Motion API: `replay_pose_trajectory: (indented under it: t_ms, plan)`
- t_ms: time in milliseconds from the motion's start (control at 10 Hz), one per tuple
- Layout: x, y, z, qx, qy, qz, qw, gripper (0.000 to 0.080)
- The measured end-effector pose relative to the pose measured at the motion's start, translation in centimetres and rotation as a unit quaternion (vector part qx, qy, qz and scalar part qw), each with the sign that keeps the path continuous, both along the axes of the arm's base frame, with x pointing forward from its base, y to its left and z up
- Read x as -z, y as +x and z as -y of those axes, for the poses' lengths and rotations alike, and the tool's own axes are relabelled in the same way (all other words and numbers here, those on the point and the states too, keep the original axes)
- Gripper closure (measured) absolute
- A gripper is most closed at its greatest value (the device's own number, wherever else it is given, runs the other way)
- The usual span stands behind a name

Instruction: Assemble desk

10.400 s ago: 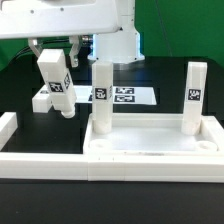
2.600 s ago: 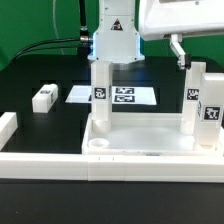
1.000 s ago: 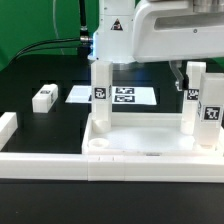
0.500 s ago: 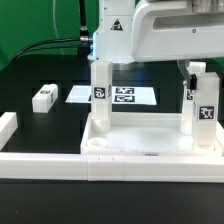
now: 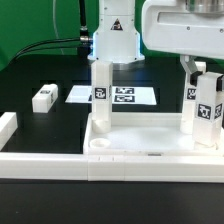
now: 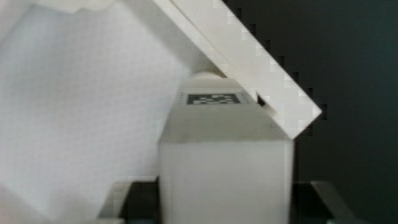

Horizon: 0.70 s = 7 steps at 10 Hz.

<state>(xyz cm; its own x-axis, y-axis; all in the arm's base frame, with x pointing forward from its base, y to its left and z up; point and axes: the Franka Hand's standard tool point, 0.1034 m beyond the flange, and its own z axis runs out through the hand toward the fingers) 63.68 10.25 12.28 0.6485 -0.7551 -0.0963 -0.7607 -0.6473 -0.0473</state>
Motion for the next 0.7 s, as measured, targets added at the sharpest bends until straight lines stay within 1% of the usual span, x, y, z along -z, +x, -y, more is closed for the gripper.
replay_pose_trajectory:
  t_ms: [100,200,300,400,500,700]
  plan:
    - [0.07,0.08,0.04,0.065,0.001,-0.002,0.998,0.051]
    - [0.1,0.09,0.03,0.145,0.003,-0.01,0.989,0.051]
    - [0.11,0.11,0.01,0.223,0.003,-0.018,0.975,0.051]
    - [0.07,0.17,0.01,0.258,0.001,-0.023,0.966,0.0509]
    - [0.06,0.2,0.03,0.272,0.001,-0.025,0.962,0.0509]
    - [0.08,0.21,0.08,0.245,0.001,-0.021,0.969,0.05]
